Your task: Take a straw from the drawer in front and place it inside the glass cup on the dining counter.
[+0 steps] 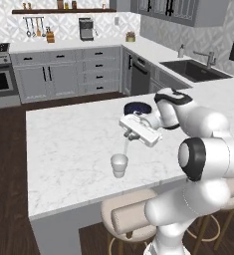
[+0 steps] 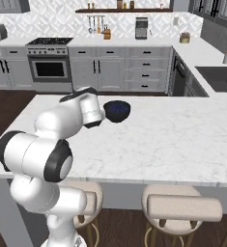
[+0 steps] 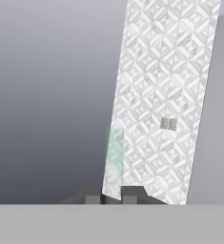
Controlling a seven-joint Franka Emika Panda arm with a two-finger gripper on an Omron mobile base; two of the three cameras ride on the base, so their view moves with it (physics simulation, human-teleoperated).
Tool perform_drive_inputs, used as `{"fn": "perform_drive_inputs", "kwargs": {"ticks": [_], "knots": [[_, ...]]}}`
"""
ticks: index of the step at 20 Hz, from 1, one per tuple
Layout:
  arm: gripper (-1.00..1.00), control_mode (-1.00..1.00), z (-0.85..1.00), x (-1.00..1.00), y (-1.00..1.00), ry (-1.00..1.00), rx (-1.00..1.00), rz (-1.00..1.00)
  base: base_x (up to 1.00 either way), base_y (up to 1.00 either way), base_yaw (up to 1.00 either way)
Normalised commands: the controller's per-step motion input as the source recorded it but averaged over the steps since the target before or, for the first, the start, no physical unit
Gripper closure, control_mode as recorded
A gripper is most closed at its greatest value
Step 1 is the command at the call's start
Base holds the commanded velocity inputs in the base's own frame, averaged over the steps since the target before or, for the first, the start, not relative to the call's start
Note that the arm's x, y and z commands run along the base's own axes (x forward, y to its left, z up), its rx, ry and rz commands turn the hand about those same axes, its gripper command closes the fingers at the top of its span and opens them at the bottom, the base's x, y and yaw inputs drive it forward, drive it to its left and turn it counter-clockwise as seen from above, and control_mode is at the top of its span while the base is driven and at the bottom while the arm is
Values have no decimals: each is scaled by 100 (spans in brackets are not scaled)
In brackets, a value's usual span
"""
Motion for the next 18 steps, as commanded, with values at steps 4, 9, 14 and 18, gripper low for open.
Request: {"fn": "perform_drive_inputs", "kwargs": {"ticks": [4,9,14,18], "knots": [[100,-100,-30,10,0,0,0,0,0,0,0],[100,-100,-23,16,1,0,0,0,0,0,0],[100,-100,-24,18,7,0,0,0,0,0,0],[100,-100,-15,21,20,0,0,0,0,0,0]]}}
